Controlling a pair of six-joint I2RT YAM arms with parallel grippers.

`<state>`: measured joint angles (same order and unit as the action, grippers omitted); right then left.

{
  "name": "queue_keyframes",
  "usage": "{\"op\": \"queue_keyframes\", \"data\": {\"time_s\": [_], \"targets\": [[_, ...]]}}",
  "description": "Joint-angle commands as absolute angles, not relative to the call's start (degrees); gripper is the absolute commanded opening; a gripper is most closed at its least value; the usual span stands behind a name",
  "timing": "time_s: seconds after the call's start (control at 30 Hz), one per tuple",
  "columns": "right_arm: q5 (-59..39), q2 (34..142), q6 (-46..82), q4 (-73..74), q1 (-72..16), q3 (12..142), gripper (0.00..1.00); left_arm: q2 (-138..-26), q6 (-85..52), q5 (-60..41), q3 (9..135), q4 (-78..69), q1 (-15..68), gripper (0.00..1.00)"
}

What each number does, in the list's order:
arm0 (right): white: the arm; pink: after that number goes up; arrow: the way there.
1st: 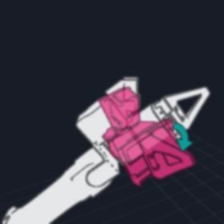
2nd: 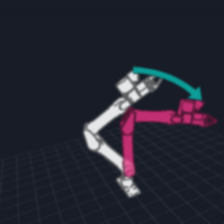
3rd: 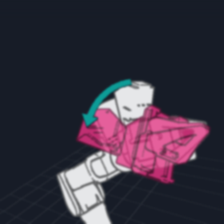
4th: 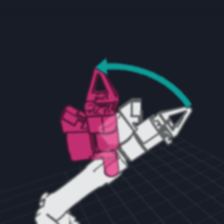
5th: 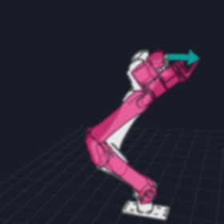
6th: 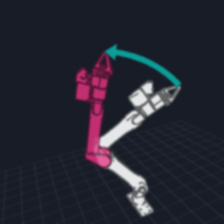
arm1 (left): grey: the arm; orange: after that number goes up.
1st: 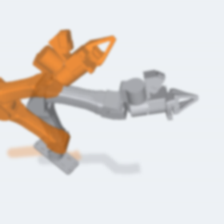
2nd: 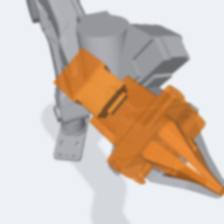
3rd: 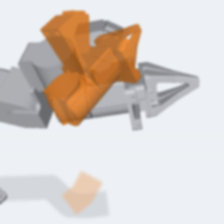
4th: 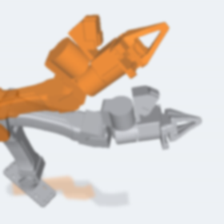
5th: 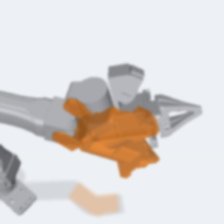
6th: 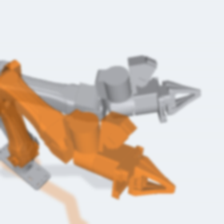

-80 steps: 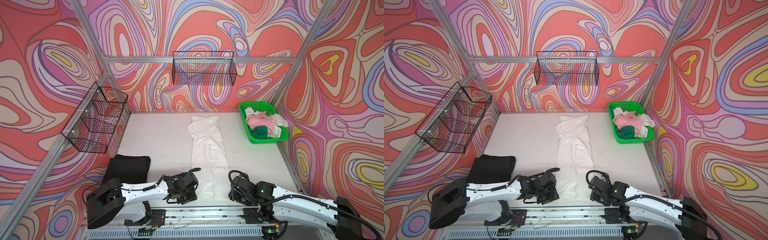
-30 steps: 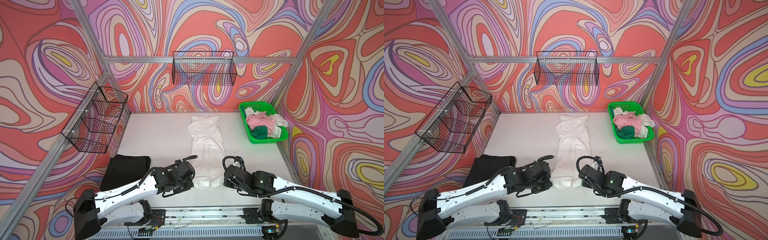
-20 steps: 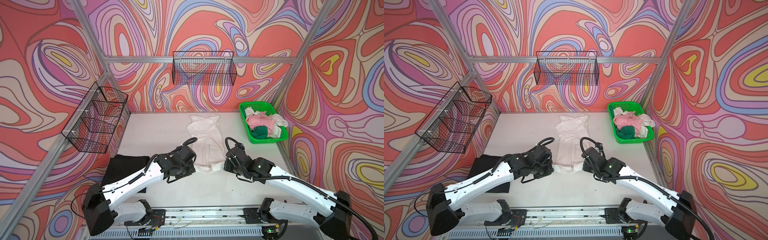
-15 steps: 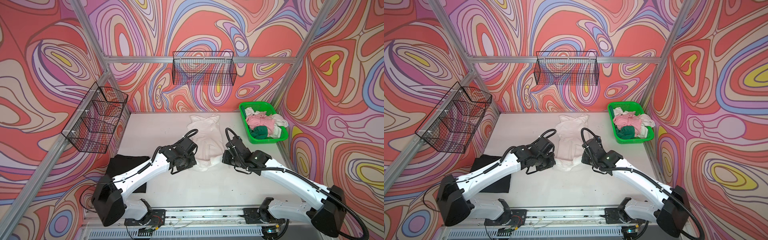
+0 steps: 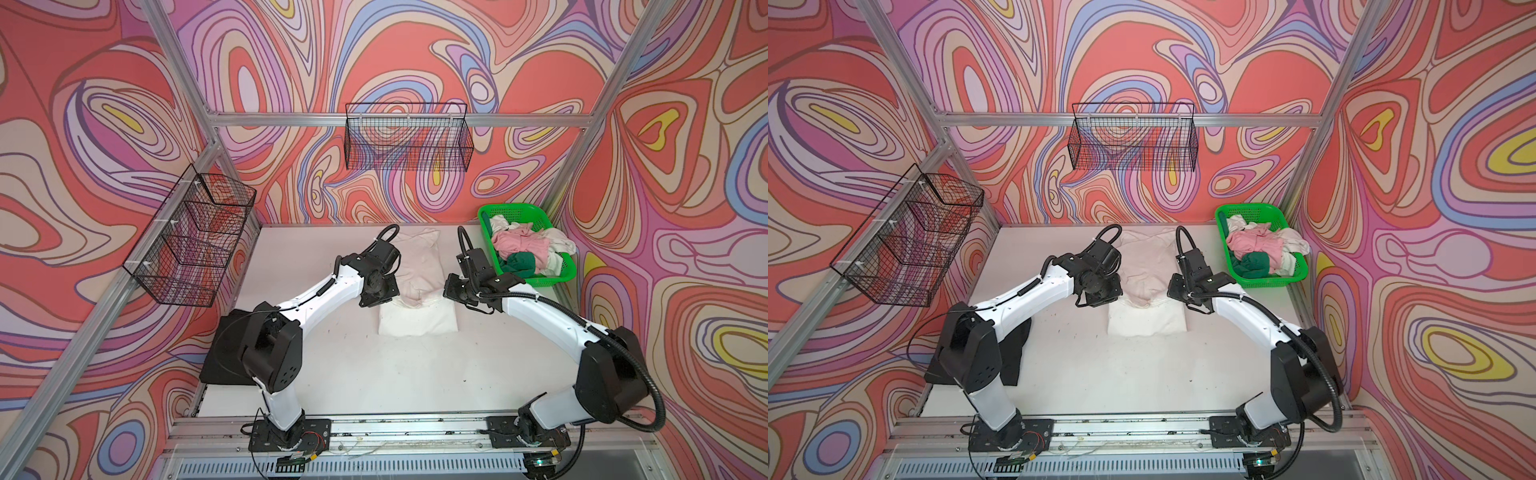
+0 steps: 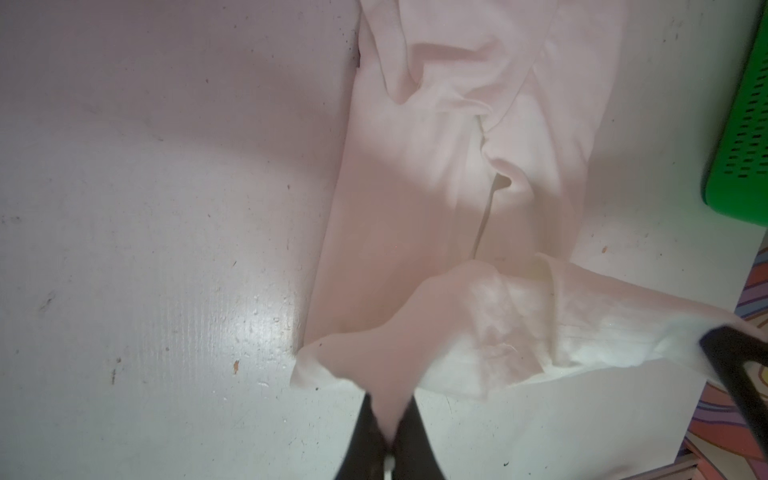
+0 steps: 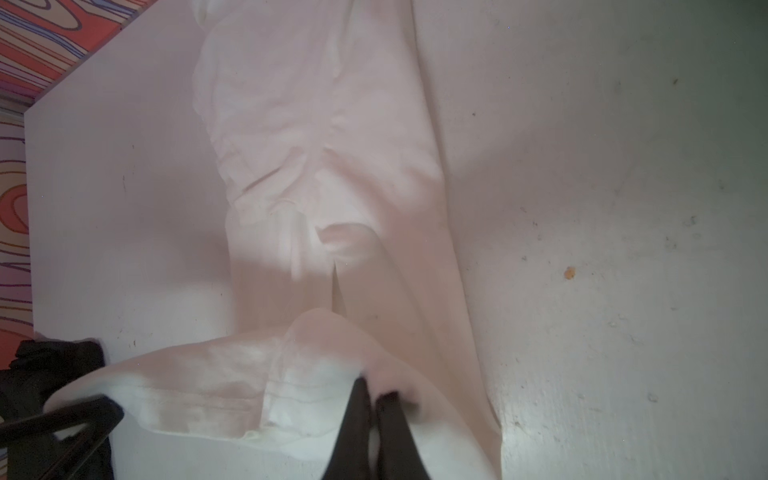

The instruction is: Fold and stack the t-shirts

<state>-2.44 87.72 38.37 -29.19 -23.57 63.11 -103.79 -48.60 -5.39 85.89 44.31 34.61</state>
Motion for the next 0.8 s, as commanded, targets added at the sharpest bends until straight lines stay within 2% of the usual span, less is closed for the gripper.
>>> {"op": "queue_keyframes", "data": {"time_s": [0.0, 0.5, 0.77], "targets": [[-6.06, 90.46, 36.64, -26.05, -21.90, 65.33, 0.00, -107.88, -46.17, -7.14, 90.07, 47.09, 33.45, 0.00], [-10.87, 103.71, 35.36, -22.45, -17.24, 72.00, 0.00, -119.42, -45.00, -8.59, 100.32, 47.55, 29.02, 0.00], [-10.86, 106.43, 35.39, -22.00, -16.41, 75.03, 0.00, -124.18, -44.39, -9.36, 105.78, 48.65, 27.76, 0.00]]}}
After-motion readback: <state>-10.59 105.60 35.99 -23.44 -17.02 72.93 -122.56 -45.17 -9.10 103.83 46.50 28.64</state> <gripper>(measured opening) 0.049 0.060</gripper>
